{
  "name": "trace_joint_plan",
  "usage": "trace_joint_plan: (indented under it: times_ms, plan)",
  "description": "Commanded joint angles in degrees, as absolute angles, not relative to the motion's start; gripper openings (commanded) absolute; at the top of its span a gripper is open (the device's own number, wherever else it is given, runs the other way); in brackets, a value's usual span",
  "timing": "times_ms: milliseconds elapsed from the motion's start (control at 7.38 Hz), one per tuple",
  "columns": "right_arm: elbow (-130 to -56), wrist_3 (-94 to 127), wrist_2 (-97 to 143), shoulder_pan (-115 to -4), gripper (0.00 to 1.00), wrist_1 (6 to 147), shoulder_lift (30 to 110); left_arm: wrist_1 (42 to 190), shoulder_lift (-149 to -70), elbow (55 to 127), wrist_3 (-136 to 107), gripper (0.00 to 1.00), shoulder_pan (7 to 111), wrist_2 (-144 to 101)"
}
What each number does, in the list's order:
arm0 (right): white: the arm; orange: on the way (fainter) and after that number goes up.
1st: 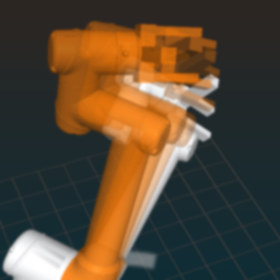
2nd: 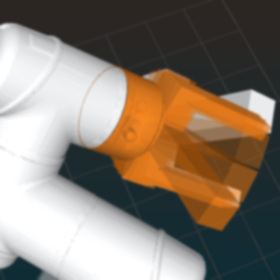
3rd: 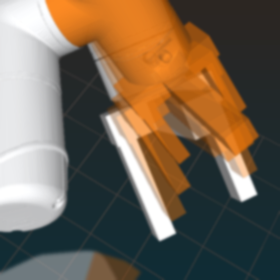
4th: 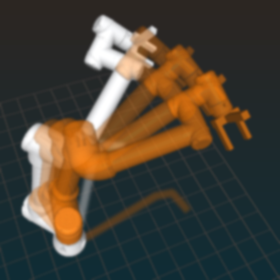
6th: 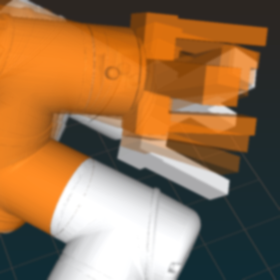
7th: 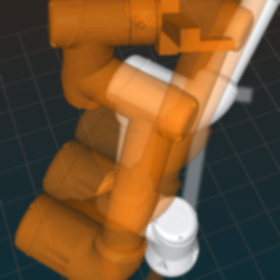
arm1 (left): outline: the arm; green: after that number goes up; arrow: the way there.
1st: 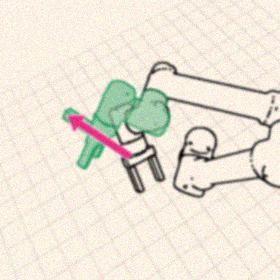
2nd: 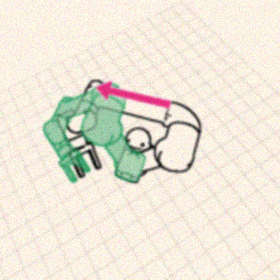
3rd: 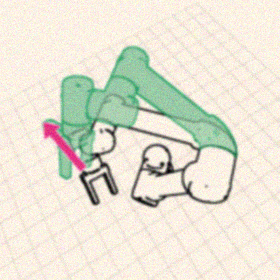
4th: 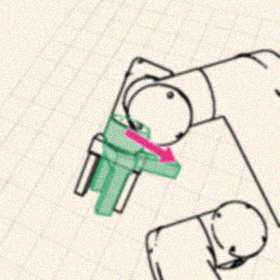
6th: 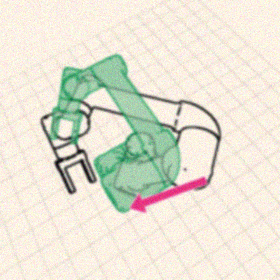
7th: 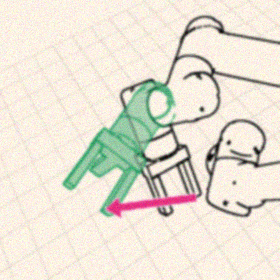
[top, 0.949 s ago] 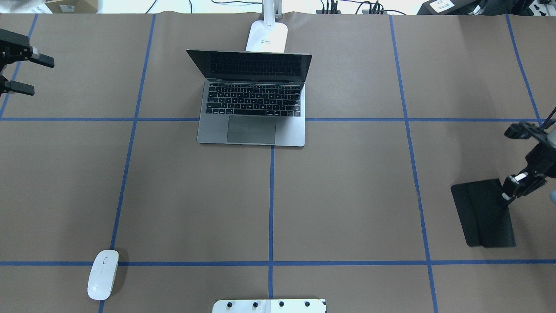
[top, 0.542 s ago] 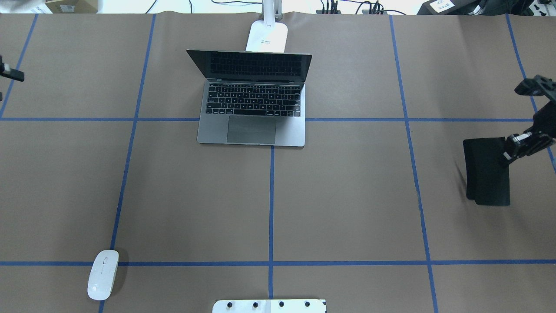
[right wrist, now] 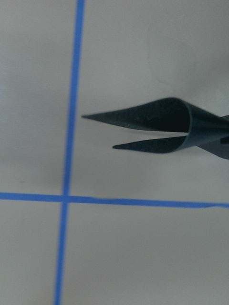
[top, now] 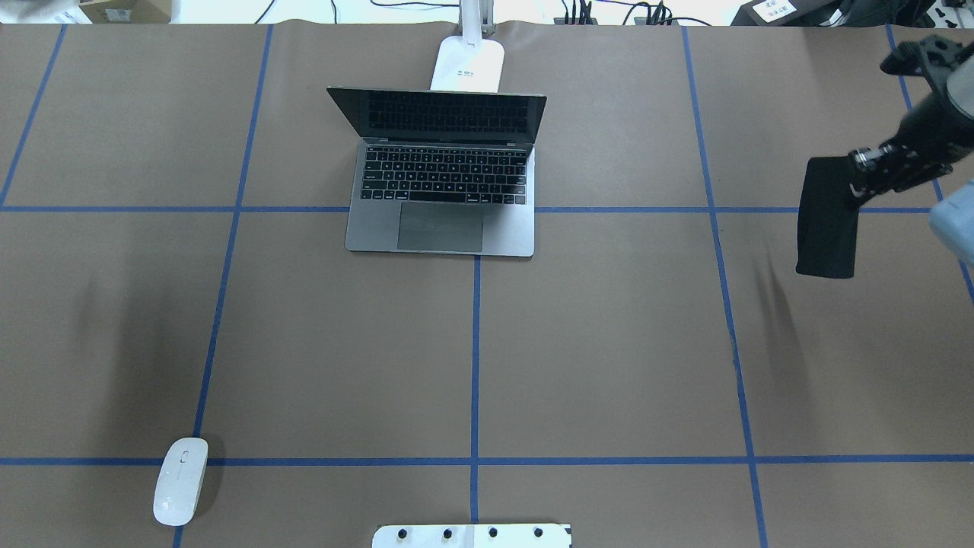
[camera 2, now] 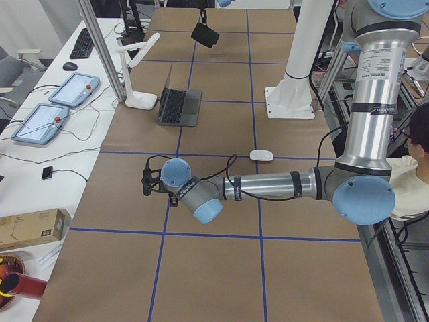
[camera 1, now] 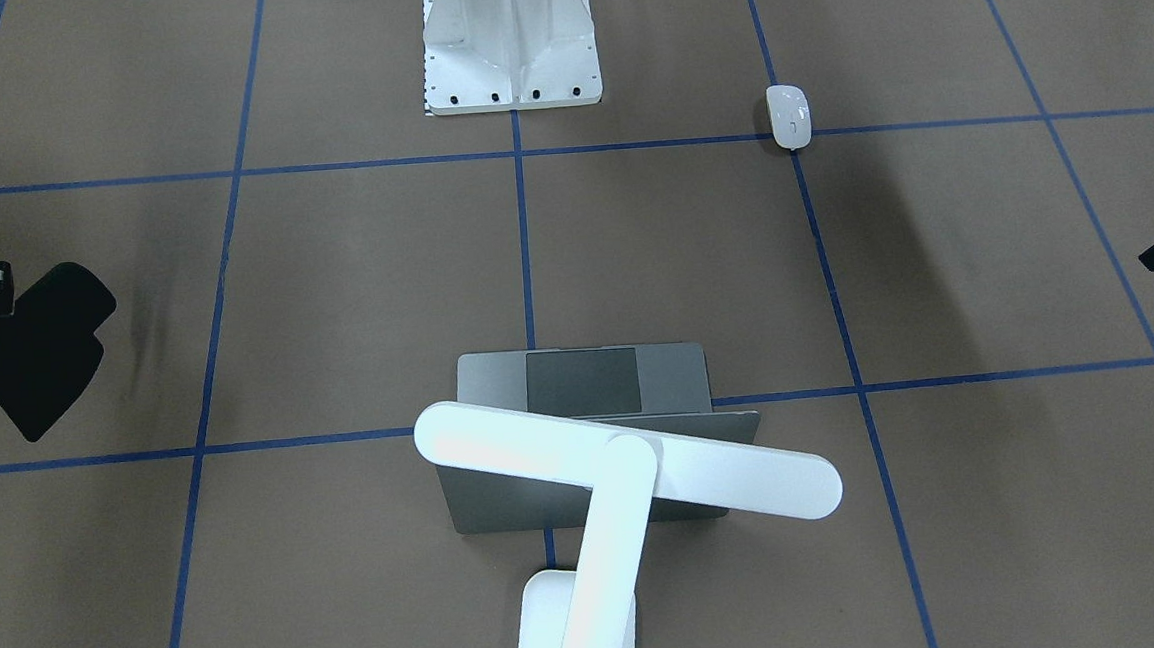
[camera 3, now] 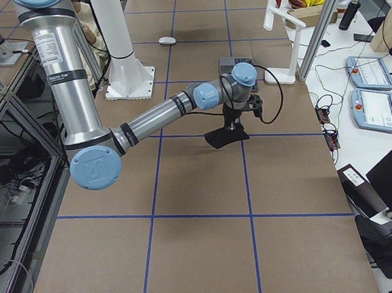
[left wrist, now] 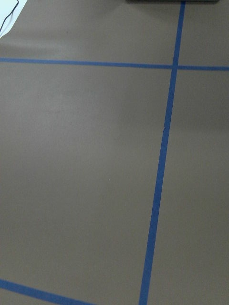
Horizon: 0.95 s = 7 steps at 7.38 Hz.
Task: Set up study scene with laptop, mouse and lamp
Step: 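Carry the mouse pad with the right gripper beside the laptop and lower it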
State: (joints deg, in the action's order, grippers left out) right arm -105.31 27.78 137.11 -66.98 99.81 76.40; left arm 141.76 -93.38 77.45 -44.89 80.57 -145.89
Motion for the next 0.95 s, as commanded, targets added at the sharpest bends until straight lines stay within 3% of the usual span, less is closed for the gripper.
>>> trace_joint_plan:
  times_ms: [0, 814]
  plan:
    - [-106.69, 38.88, 133.51, -63.40, 0.00, 103.18, 69.19, 141.15, -92.81, 75.42, -38.16, 1.00, 81.38, -144.14]
    - [-106.00, 60.28, 125.34, -50.54, 0.00, 102.83, 57.58, 141.15, -89.30, 75.32, -31.20, 1.00, 83.67, -142.12]
